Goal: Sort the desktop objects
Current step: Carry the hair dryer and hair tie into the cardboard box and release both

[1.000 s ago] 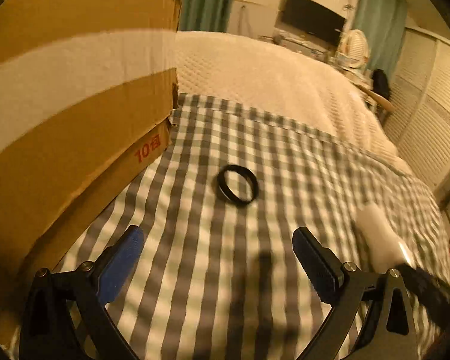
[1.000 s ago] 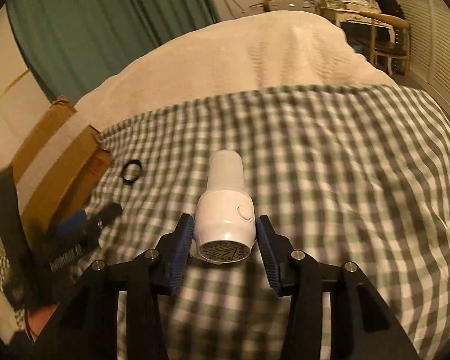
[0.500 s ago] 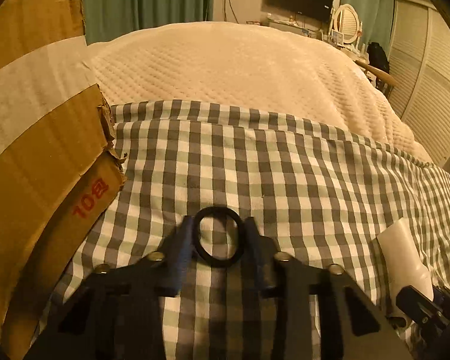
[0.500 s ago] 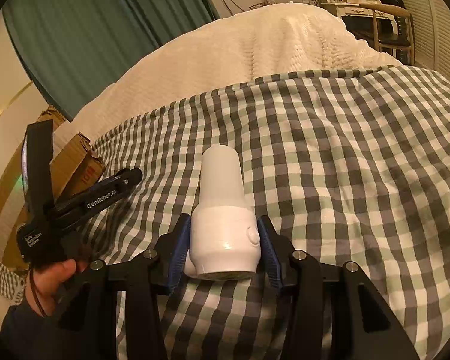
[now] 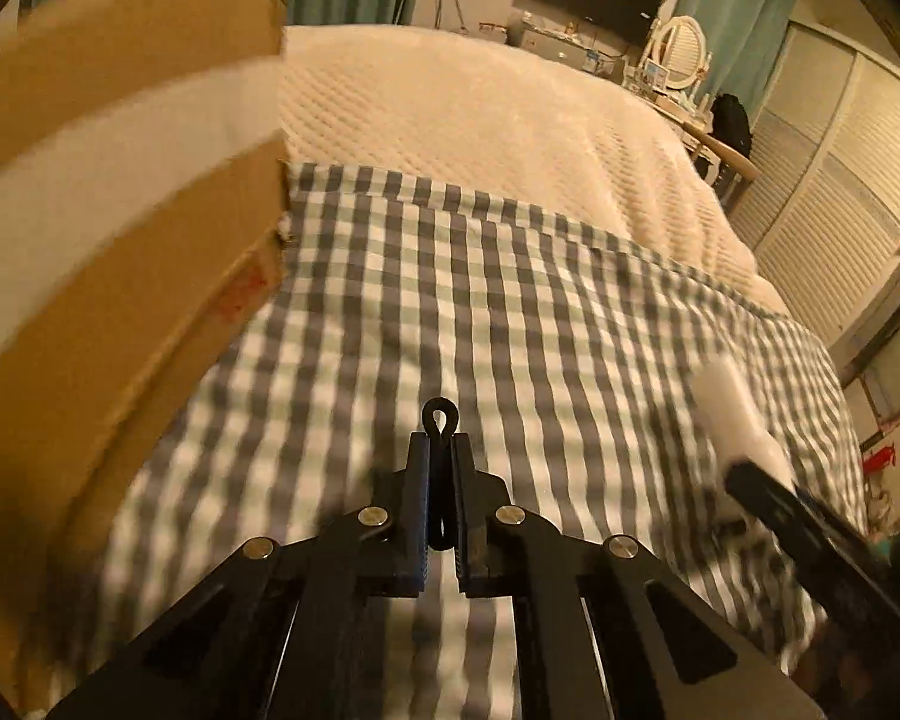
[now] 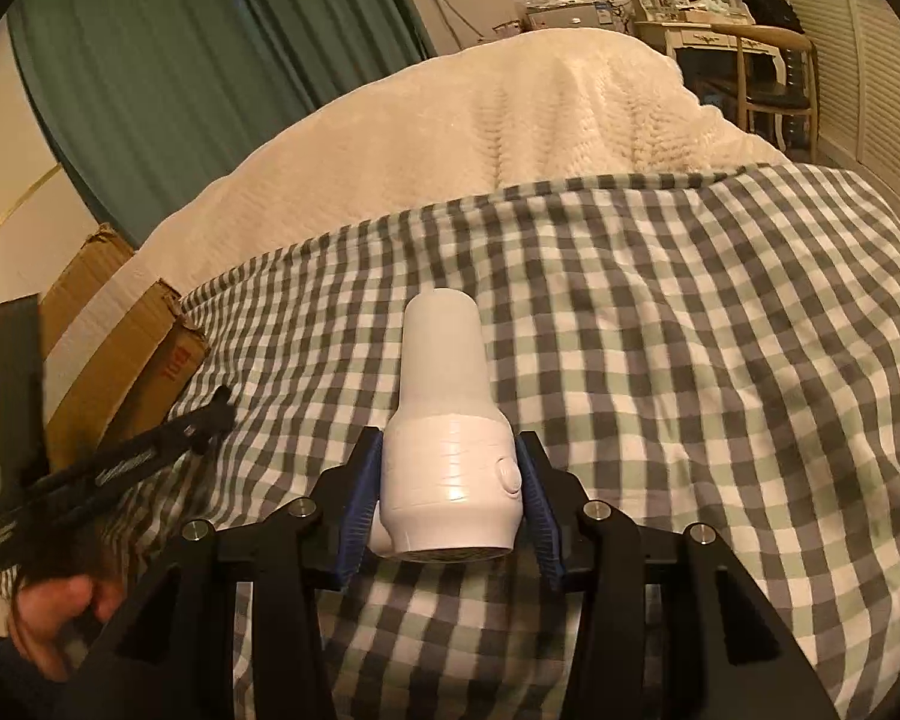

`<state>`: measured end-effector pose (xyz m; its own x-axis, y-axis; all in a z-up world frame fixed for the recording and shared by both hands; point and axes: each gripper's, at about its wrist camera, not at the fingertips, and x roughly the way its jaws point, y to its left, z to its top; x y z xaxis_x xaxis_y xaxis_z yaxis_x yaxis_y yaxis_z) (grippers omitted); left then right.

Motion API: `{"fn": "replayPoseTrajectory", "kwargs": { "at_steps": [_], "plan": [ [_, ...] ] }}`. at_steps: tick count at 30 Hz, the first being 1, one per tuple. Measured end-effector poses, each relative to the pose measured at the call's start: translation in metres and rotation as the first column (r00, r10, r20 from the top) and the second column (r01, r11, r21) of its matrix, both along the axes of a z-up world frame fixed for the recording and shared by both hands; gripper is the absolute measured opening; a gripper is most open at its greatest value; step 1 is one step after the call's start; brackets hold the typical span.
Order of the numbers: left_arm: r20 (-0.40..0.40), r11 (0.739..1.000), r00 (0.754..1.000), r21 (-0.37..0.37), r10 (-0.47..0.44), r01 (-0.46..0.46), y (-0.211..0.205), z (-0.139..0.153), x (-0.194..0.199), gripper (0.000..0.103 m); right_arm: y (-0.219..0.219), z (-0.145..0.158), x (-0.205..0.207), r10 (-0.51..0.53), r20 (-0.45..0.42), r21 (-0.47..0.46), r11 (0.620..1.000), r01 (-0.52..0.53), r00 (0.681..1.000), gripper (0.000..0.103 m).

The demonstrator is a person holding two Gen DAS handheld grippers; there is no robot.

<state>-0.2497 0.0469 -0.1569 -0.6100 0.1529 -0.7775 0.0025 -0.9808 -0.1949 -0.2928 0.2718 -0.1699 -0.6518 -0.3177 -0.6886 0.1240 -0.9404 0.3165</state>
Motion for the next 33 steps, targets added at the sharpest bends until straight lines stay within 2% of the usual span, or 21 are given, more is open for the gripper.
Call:
{"fn": "replayPoseTrajectory", "kwargs": {
  "at_steps": [2,6,12,18,20,23,24,26,27,30,33],
  "plan": [
    [-0.011,1.0,1.0,-0.006,-0.016,0.016,-0.006,0.012,0.012,0.006,-0.009,0.006,0.004,0.021,-0.014,0.016,1.0,-0.021,1.0,0.044],
    [-0.105,1.0,0.994,-0.007,-0.026,0.025,-0.016,0.043,0.049,0.006,-0.031,0.034,0.025,0.086,-0.029,-0.006,0.996,-0.086,0.996,0.044],
    [-0.248,0.999,0.969,0.029,-0.008,0.016,-0.031,0.101,0.081,0.006,-0.067,0.113,0.077,0.132,-0.104,-0.04,0.99,-0.137,0.986,0.044],
    [-0.349,0.994,0.934,0.1,0.077,-0.044,-0.088,0.169,0.105,0.006,-0.109,0.185,0.101,0.178,-0.168,-0.041,0.981,-0.187,0.969,0.044],
    [-0.358,0.995,0.93,0.087,0.078,-0.051,-0.112,0.184,0.101,0.006,-0.135,0.211,0.104,0.217,-0.192,-0.018,0.974,-0.224,0.957,0.044],
    [-0.355,0.995,0.93,0.023,0.095,-0.093,-0.146,0.183,0.1,0.006,-0.175,0.23,0.1,0.266,-0.205,0.011,0.963,-0.269,0.942,0.044],
    [-0.33,0.994,0.937,0.026,0.111,-0.109,-0.161,0.177,0.095,0.006,-0.187,0.231,0.098,0.283,-0.203,0.016,0.958,-0.286,0.938,0.044],
    [-0.317,0.986,0.933,0.062,0.168,-0.156,-0.187,0.164,0.1,0.006,-0.213,0.23,0.087,0.312,-0.189,0.029,0.95,-0.312,0.931,0.044],
    [-0.303,0.98,0.932,0.07,0.197,-0.185,-0.199,0.154,0.099,0.006,-0.228,0.227,0.08,0.326,-0.174,0.04,0.945,-0.324,0.929,0.044],
    [-0.277,0.979,0.939,0.08,0.204,-0.188,-0.219,0.131,0.093,0.006,-0.271,0.211,0.055,0.347,-0.11,0.046,0.938,-0.344,0.931,0.044],
    [-0.257,0.976,0.942,0.063,0.217,-0.207,-0.232,0.114,0.083,0.006,-0.304,0.198,0.033,0.362,-0.086,0.06,0.932,-0.358,0.928,0.044]
  ]
}}
